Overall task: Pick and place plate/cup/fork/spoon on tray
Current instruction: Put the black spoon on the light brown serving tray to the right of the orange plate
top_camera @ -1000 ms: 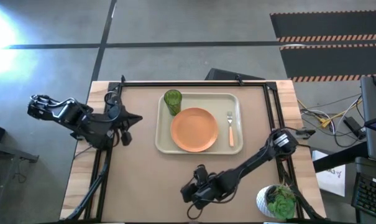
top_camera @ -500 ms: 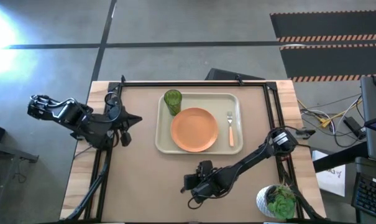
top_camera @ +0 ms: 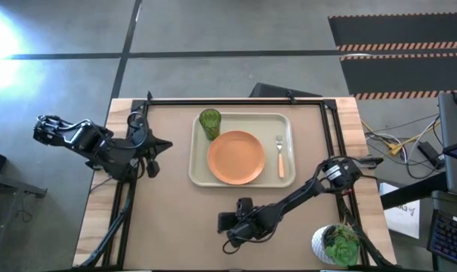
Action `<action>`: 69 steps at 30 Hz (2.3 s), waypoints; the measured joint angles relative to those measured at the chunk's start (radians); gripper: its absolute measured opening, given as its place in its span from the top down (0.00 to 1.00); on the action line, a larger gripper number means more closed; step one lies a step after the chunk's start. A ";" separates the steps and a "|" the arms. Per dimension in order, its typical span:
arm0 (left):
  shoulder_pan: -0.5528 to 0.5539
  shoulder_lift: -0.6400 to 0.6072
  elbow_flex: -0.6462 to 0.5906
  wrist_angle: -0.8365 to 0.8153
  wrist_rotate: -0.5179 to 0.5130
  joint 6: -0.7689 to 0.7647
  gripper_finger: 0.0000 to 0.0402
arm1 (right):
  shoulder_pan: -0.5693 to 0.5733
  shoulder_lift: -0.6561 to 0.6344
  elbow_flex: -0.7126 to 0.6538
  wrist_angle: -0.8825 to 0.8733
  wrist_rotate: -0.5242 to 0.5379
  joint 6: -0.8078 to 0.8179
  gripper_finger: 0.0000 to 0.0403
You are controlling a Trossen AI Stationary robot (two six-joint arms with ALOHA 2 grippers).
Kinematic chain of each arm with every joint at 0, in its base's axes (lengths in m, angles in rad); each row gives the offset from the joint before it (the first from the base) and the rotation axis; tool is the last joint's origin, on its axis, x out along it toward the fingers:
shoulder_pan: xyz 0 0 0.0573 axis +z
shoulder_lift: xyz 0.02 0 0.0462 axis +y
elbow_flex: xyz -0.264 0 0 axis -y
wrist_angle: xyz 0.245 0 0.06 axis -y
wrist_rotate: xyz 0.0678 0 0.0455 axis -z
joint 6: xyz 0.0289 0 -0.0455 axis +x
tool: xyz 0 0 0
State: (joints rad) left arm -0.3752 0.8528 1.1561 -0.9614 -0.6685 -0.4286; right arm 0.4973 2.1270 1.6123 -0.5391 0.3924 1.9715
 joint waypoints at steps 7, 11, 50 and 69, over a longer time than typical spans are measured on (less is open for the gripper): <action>0.000 0.000 0.000 0.000 0.000 0.003 1.00 | 0.018 -0.010 0.002 -0.030 -0.028 -0.008 0.69; 0.000 -0.001 0.000 0.000 0.001 0.009 1.00 | 0.045 -0.045 0.000 -0.120 -0.076 0.006 0.71; 0.000 0.022 0.000 0.003 0.012 -0.011 1.00 | 0.015 -0.003 -0.005 0.083 0.125 -0.157 0.72; 0.000 0.034 0.000 0.003 0.035 -0.013 1.00 | 0.058 -0.007 -0.005 0.073 -0.027 -0.131 0.72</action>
State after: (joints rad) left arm -0.3754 0.8865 1.1560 -0.9585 -0.6339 -0.4412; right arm 0.5555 2.1204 1.6073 -0.4660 0.3653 1.8400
